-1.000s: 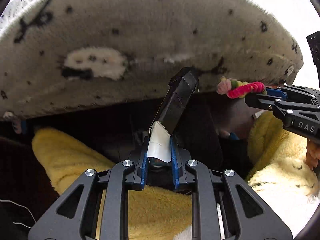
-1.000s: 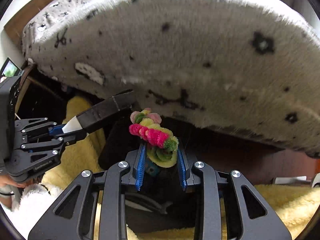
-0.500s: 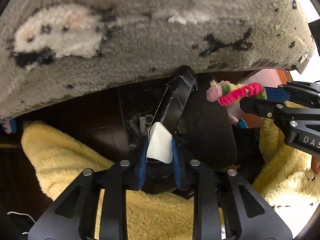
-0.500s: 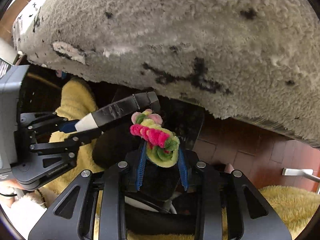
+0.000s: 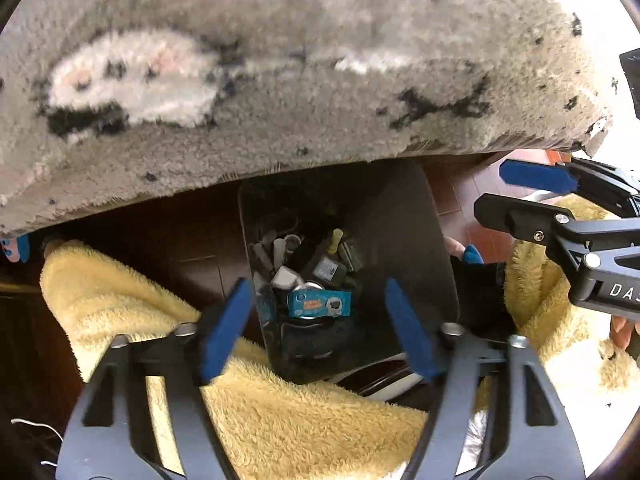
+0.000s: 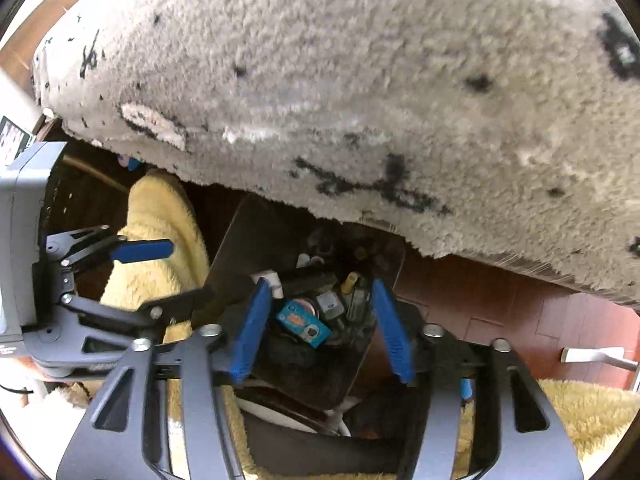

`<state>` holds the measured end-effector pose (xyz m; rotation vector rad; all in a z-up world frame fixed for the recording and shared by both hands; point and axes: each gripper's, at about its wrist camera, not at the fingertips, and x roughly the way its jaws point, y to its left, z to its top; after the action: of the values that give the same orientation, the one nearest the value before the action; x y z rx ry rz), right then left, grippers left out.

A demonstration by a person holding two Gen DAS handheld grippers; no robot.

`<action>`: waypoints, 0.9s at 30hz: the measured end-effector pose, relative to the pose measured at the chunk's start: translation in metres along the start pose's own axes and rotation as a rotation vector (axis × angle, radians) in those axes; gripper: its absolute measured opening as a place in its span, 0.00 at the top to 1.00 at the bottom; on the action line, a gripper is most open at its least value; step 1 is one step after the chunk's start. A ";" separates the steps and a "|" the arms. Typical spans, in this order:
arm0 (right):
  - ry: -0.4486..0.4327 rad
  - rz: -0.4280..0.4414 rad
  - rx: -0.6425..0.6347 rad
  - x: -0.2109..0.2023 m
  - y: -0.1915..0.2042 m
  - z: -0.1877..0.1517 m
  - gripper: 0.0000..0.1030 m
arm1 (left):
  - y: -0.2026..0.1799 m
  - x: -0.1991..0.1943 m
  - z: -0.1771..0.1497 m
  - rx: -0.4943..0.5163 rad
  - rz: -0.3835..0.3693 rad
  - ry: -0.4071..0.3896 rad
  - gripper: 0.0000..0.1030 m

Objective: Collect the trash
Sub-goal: 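Raise both open grippers back over the last two items on the bed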

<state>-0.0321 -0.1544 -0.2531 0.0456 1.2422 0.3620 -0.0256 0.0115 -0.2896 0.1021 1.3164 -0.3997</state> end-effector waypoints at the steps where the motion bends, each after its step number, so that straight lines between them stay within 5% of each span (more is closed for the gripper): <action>1: -0.013 -0.006 0.000 -0.004 -0.001 0.001 0.39 | -0.002 -0.005 0.001 0.009 0.003 -0.010 0.18; 4: -0.068 -0.029 0.001 -0.020 -0.004 0.009 0.32 | -0.007 -0.024 0.004 0.026 -0.007 -0.052 0.08; 15: -0.374 -0.194 -0.034 -0.107 -0.015 0.050 0.16 | -0.018 -0.113 0.044 0.088 0.035 -0.295 0.08; 27: -0.556 -0.264 -0.006 -0.171 -0.054 0.127 0.13 | 0.001 -0.168 0.120 0.041 0.108 -0.499 0.08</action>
<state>0.0519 -0.2347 -0.0667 -0.0224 0.6848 0.1084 0.0525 0.0152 -0.0983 0.0997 0.8072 -0.3329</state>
